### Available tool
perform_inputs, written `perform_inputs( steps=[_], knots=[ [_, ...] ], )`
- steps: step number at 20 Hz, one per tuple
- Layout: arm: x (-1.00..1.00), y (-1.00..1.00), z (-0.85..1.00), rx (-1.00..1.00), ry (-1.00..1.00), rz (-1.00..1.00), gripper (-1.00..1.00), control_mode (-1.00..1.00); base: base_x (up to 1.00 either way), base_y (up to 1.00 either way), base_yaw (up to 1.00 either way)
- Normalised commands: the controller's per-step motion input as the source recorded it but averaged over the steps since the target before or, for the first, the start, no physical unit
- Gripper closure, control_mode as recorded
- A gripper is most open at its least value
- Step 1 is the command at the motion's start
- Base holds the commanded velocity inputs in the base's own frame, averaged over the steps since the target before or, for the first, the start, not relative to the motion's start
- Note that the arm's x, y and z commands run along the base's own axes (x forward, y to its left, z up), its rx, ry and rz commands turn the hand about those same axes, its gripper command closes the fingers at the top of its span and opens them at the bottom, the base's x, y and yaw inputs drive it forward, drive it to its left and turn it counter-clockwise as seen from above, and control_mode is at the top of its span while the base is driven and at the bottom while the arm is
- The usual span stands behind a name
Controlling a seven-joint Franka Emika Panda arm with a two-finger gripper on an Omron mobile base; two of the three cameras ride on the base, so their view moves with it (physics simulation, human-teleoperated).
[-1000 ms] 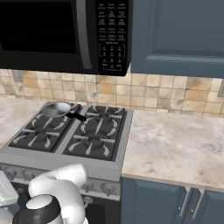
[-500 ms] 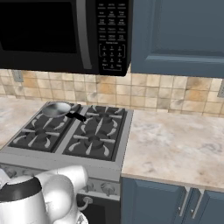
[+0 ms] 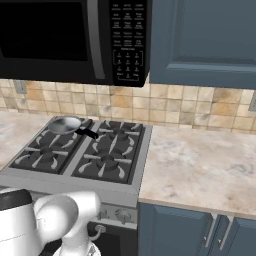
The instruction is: Turn off the rear left burner of the stove.
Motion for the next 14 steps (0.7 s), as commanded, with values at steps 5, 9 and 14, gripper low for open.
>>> perform_inputs(
  steps=[5,9,14],
  knots=[
    [0.04,0.00,-0.11,-0.04,-0.12,0.02,-1.00,-1.00,0.00,0.00,0.00],
    [0.03,0.01,-0.05,-0.04,-0.12,0.02,-1.00,-1.00,0.00,0.00,0.00],
    [0.04,0.01,-0.06,-0.01,-0.12,0.05,-1.00,-1.00,0.00,0.00,0.00]
  ],
)
